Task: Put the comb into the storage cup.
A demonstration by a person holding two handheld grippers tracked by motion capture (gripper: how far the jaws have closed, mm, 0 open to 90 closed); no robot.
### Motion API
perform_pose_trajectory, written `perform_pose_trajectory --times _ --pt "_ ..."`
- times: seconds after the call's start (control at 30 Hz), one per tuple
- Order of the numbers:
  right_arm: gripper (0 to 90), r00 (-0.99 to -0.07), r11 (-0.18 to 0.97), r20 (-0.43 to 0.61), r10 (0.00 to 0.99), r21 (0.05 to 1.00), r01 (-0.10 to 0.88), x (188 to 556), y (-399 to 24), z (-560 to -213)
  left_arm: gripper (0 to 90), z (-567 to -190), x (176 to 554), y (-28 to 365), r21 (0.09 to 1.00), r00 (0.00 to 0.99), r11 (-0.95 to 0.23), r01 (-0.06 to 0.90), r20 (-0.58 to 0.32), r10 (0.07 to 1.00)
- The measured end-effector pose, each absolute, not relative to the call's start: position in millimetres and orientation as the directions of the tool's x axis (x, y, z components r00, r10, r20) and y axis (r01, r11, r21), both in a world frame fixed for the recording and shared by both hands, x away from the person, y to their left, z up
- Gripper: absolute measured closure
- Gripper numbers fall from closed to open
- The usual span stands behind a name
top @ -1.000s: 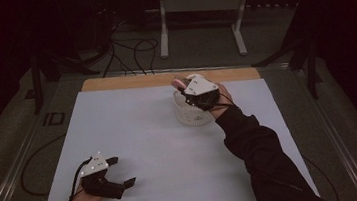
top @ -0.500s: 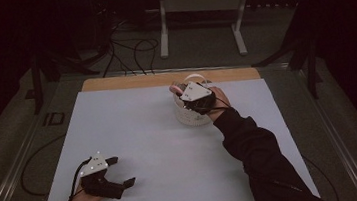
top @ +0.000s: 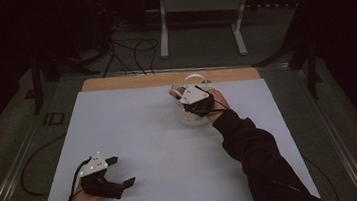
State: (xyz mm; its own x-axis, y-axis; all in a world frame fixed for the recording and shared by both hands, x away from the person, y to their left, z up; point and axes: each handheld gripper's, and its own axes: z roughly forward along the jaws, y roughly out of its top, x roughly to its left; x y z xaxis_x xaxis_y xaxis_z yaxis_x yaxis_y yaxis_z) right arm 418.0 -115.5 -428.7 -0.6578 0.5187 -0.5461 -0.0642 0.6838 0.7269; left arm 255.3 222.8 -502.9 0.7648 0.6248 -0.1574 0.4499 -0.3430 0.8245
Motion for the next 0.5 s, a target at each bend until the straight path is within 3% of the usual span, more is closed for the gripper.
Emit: perform_pose_trajectory --times 0.5 --pt "63.8 -0.658 0.712 -0.577 0.484 0.696 -0.087 412.6 -107.6 -434.8 0.3 -502.6 255.0 222.3 0.824 0.768 -0.35 0.446 -0.152 0.622"
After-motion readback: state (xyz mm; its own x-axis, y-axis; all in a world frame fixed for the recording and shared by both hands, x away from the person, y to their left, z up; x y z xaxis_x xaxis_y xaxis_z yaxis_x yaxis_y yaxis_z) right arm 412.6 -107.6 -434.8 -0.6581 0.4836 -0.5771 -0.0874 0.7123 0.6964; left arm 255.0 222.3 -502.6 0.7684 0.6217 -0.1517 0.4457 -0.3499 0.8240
